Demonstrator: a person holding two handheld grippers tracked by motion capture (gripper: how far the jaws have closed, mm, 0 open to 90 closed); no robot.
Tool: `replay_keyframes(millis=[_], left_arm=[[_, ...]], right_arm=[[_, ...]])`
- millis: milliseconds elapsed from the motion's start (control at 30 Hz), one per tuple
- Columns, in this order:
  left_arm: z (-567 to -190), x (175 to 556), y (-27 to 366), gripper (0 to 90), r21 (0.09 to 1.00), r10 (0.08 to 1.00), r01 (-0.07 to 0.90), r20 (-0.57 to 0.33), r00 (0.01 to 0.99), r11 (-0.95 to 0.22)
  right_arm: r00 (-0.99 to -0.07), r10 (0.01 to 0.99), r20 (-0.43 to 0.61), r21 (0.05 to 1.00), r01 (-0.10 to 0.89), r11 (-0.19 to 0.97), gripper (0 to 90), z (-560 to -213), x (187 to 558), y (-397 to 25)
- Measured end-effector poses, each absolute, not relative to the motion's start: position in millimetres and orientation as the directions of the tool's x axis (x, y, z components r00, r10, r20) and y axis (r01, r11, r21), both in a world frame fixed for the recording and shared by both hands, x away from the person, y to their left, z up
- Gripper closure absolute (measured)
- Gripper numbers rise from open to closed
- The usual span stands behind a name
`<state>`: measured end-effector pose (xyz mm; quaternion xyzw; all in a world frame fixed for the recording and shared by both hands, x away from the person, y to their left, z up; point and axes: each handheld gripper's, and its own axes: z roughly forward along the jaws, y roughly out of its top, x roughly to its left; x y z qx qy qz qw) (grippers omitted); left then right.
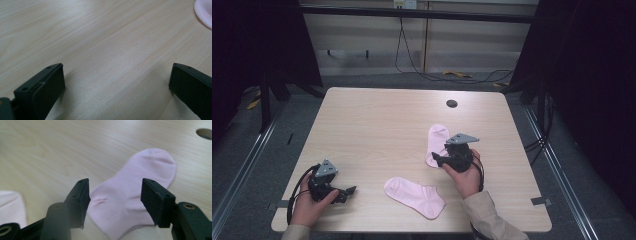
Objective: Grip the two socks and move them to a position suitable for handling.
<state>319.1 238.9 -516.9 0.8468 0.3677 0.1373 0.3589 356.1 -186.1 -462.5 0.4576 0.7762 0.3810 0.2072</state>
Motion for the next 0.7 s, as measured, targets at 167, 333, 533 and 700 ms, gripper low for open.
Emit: replay_keyframes(millis=[167,333,533,700], left_arm=[[-516.9,319.1,238.9,0.0,0.709,0.721,0.524,-0.031,0.692,-0.472],[-516.9,319.1,238.9,0.0,0.709,0.721,0.524,-0.031,0.692,-0.472],[-517.0,318.8,238.7,0.0,0.709,0.721,0.527,-0.036,0.692,-0.470],[-517.1,318.5,238.6,0.0,0.710,0.720,0.525,-0.037,0.693,-0.469]], right_arm=[[-0.413,0.910,0.046,0.765,0.600,0.233,34.7,-475.2,382.4,-186.0],[-0.341,0.938,0.057,0.755,0.630,0.183,30.9,-486.3,403.0,-181.6],[-0.318,0.948,0.031,0.740,0.645,0.192,31.0,-497.9,415.3,-165.5],[-0.315,0.949,-0.021,0.719,0.654,0.233,61.6,-503.4,416.3,-159.2]])
